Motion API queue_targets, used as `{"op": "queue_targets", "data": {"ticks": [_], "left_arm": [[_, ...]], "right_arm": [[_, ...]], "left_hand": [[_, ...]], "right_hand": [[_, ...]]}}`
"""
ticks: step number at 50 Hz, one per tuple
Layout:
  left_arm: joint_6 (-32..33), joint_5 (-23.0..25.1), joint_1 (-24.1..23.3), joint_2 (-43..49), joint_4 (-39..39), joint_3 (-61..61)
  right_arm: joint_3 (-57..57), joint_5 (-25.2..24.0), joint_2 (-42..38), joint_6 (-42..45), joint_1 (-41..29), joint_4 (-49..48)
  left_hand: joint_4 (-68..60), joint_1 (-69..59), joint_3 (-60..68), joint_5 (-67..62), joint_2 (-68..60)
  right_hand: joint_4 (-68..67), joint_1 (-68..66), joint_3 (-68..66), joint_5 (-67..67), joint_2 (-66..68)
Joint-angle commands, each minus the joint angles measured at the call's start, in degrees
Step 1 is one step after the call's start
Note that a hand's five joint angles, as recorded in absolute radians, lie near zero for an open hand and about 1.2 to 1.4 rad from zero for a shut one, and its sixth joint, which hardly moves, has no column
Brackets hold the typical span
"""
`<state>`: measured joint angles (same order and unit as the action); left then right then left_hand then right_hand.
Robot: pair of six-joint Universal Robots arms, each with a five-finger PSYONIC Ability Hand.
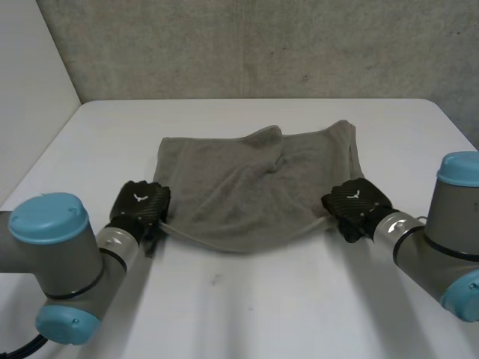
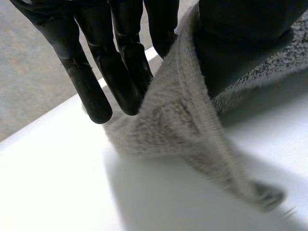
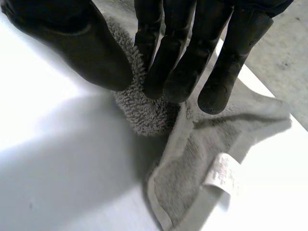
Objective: Fold the towel.
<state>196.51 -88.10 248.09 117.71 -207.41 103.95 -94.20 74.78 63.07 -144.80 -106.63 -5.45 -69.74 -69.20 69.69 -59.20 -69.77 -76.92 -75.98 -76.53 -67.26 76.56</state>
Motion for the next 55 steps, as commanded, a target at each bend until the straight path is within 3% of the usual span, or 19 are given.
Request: {"op": "queue_targets", "data": {"ticks": [1,2,4,6,16,37,45,55], "left_arm": [[0.1,0.0,2.1,-2.3,-0.3,0.1],[0.1,0.0,2.1,-2.3,-0.3,0.1],[0.1,0.0,2.2,-3.1,-0.5,0.1],[0.1,0.0,2.2,-3.4,-0.5,0.2],[-0.6,0.0,3.5,-4.1,-0.5,1.2],[-2.8,0.2,5.9,-5.5,-0.4,1.2],[-3.1,0.3,5.9,-5.5,-0.4,1.2],[-3.1,0.4,5.8,-5.3,-0.4,1.2]], "right_arm": [[-2.7,0.3,1.4,-4.3,4.3,-1.0],[-2.7,0.3,1.4,-4.4,4.3,-1.1],[-3.0,0.4,1.1,-7.6,4.9,-1.6],[-3.0,0.4,1.0,-8.7,5.7,-1.6],[-2.0,0.2,0.6,-12.0,9.6,-1.6],[-1.1,0.4,0.5,-28.0,12.1,-1.7],[-1.7,3.4,1.4,-28.4,11.5,-1.5],[-2.6,3.4,0.5,-28.2,10.5,-1.5]], "left_hand": [[-10.3,-10.8,10.3,-10.8,-10.2],[-10.3,-10.8,10.3,-10.8,-10.2],[-10.3,-10.8,10.3,-10.8,-10.2],[-10.3,-10.8,10.3,-10.8,-10.2],[-10.3,-10.8,10.3,-10.8,-10.2],[-10.3,-10.8,10.3,-10.8,-10.2],[-10.3,-10.8,10.3,-10.8,-10.2],[-10.3,-10.8,10.3,-10.8,-10.2]], "right_hand": [[23.5,22.5,23.1,23.8,-23.1],[23.6,22.7,23.2,23.9,-23.2],[36.4,35.4,36.0,36.7,-36.0],[37.9,36.9,37.5,38.2,-37.5],[36.4,35.4,36.0,36.7,-36.0],[36.0,35.1,35.7,36.4,-35.7],[38.7,37.8,38.3,39.1,-38.4],[48.1,47.2,47.8,48.5,-47.8]]}}
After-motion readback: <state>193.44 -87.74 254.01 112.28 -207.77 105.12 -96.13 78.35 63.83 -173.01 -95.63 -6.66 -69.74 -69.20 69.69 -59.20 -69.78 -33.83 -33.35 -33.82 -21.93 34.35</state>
